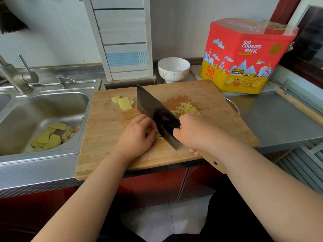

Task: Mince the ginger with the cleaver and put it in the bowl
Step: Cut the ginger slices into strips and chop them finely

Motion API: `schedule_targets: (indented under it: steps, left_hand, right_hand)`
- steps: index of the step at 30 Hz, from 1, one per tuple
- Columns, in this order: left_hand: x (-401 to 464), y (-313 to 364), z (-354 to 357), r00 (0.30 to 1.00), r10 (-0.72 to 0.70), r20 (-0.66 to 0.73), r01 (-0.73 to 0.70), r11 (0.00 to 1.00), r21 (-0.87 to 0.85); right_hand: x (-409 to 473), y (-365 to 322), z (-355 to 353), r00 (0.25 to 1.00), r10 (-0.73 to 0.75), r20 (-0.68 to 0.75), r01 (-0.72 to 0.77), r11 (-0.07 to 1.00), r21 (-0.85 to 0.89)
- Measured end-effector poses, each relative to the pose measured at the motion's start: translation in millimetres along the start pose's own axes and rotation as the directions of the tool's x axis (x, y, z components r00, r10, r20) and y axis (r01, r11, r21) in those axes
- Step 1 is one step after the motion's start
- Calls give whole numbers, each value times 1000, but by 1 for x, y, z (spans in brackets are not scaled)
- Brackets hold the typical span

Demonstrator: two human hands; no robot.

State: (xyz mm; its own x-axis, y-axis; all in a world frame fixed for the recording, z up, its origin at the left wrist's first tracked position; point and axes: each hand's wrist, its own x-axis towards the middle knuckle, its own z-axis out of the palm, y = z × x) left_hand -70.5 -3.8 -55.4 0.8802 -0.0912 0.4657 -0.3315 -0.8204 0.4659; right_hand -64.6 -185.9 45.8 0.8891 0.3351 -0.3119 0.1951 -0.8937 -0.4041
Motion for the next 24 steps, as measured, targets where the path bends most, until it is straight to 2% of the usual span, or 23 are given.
schedule_targets:
  steps: [4,8,17,24]
  left_hand:
    - [-2,1,-2,1000,-20,-5,20,999,-44]
    - [-6,-1,-4,998,-54,-45,50,995,-81]
    - [-7,0,-3,1000,17,-25,-17,1000,-5]
    - [-7,-1,-3,999,38,-18,-37,999,33]
  right_hand:
    - [5,13,-8,999,39,-7,-38,995,96]
    - [-2,13,-14,999,-7,-53,13,994,108]
    - [-14,-11,-5,994,-86,-65,81,994,-73]
    - [-8,-18,4,999,-36,-19,33,991,-126]
